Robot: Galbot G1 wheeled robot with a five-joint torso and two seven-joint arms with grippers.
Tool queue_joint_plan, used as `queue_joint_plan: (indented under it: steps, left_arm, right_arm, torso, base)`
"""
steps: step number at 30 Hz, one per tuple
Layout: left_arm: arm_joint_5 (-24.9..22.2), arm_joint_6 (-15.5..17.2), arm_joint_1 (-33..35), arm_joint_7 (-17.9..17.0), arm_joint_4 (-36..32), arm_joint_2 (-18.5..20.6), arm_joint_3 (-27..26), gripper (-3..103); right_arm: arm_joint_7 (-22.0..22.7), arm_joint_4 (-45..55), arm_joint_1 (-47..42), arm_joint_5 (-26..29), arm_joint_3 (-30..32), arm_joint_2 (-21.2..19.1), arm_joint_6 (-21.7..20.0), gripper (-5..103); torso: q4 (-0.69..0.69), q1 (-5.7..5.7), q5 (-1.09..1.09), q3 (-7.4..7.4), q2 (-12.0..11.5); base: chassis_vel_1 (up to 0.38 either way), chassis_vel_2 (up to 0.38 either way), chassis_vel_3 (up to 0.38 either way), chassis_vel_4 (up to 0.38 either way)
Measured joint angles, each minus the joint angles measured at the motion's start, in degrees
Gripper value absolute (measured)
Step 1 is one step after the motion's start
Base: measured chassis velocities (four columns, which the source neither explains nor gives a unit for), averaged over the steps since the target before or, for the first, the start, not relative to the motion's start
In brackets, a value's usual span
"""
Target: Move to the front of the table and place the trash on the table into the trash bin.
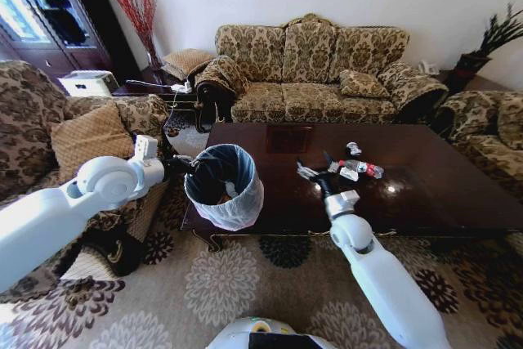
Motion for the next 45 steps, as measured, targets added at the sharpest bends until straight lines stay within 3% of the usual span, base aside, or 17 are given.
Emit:
queue_joint_plan:
  steps: [12,17,20,22,28,32,38,42,45]
  left_arm:
    - [1.07,-1.82,1.02,-0.49,-0.42,0.05,0.11,0]
    - [0.96,-2.27,1.36,-1.47,-0.6,-0.03,0.09,0]
    - [0.77,-2.32,1.6,-1.62,-1.16,-0.02,0.09,0]
    - [0.62,-2.36,1.62,-1.61,-1.36,0.01,0.09,0]
    - [0.61,-2.37,1.63,-1.71,-1.32,0.05,0.11,0]
    - [0.62,-2.37,1.62,-1.77,-1.29,0.08,0.11,0]
    - [0.61,-2.37,1.62,-1.76,-1.29,0.07,0.15,0]
    - [0.59,-2.37,1.61,-1.72,-1.29,0.06,0.16,0]
    - [0.6,-2.37,1.61,-1.74,-1.27,0.06,0.17,0]
  right_arm:
    - [-0.53,-10.24,3.79,-0.69,0.06,1.05,0.5,100]
    - [-2.54,-18.54,8.6,-0.38,-1.03,2.27,3.62,100]
    - [-6.12,-26.12,13.23,-1.0,-1.88,3.78,6.77,100]
    - [-7.02,-28.87,14.84,-1.72,-2.06,4.32,7.58,100]
    - [-7.24,-29.44,15.17,-1.95,-2.16,4.51,7.77,100]
    - [-7.25,-29.33,15.16,-1.96,-2.2,4.53,7.77,100]
    - [-7.23,-29.12,15.04,-1.96,-2.19,4.48,7.72,100]
    - [-7.22,-29.03,15.01,-1.96,-2.18,4.48,7.7,100]
    - [-7.21,-28.94,14.99,-1.96,-2.19,4.48,7.67,100]
  torso:
    - [0.0,0.01,0.02,0.0,0.0]
    - [-0.04,0.02,-0.05,0.01,0.0]
    - [-0.01,0.02,0.11,0.01,0.0]
    - [-0.02,0.02,0.05,0.01,0.0]
    - [0.03,0.0,-0.08,0.0,0.0]
    - [0.1,0.0,-0.05,0.0,0.0]
    - [-0.06,0.0,0.04,0.01,0.0]
    - [-0.06,0.0,-0.01,0.0,0.0]
    - [0.04,0.0,-0.02,0.0,0.0]
  base:
    - [-0.169,-0.169,0.187,0.184]
    - [-0.277,-0.287,0.267,0.286]
    - [-0.228,-0.209,0.202,0.191]
    - [-0.12,-0.115,0.117,0.106]
    - [0.003,-0.007,0.019,0.0]
    - [0.085,0.08,-0.017,-0.023]
    - [0.0,0.0,0.0,0.0]
    - [0.0,0.0,0.0,0.0]
    - [0.0,0.0,0.0,0.0]
